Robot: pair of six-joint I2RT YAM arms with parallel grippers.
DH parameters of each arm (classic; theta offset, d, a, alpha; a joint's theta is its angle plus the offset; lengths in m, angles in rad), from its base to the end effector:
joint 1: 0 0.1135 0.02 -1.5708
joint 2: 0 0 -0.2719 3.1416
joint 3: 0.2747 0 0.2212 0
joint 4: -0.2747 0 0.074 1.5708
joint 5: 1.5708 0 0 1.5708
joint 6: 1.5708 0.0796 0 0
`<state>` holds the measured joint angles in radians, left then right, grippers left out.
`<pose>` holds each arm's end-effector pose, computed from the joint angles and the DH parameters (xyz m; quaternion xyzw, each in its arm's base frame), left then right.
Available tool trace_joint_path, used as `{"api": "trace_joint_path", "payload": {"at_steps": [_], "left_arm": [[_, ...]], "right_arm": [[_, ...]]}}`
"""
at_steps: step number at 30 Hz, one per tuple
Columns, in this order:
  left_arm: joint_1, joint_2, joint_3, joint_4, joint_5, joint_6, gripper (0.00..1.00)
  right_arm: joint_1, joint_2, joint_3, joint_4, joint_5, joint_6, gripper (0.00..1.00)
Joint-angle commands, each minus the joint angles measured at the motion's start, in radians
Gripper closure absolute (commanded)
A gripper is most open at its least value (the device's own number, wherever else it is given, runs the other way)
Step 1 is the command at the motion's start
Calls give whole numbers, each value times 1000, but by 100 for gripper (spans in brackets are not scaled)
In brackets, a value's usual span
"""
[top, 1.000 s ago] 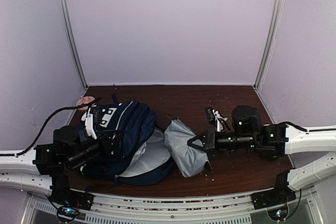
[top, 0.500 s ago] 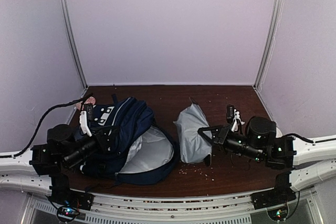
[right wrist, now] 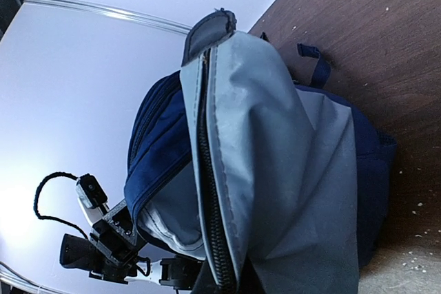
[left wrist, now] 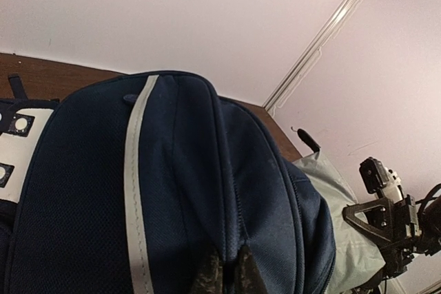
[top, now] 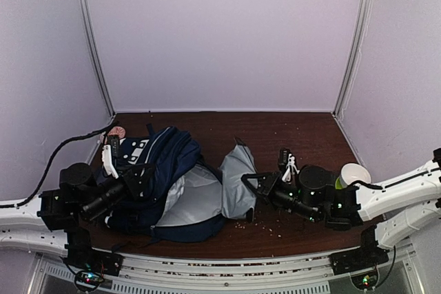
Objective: Pack the student bag
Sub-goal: Place the stationery in the student bag.
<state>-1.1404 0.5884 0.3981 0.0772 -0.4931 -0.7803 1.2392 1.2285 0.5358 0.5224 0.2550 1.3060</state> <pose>0.0999 -0.1274 0.2668 -0.0304 0.7408 -0.4249 0.5194 0.1101 0.2580 0.2542 0.1072 0.7553 0.5824 0.2807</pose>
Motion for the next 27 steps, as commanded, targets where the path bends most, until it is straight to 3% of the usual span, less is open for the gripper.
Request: {"api": "trace_joint_path", "payload": {"at_steps": [1, 19, 27], "left_arm": [[-1, -23, 50, 181, -24, 12, 100], [-1, -53, 79, 126, -14, 16, 100], [-1, -132, 72, 63, 2, 21, 100]], "right_arm": [[10, 57, 111, 208, -52, 22, 100], [2, 508, 285, 351, -136, 261, 100], [-25, 575, 404, 241, -162, 226, 100]]}}
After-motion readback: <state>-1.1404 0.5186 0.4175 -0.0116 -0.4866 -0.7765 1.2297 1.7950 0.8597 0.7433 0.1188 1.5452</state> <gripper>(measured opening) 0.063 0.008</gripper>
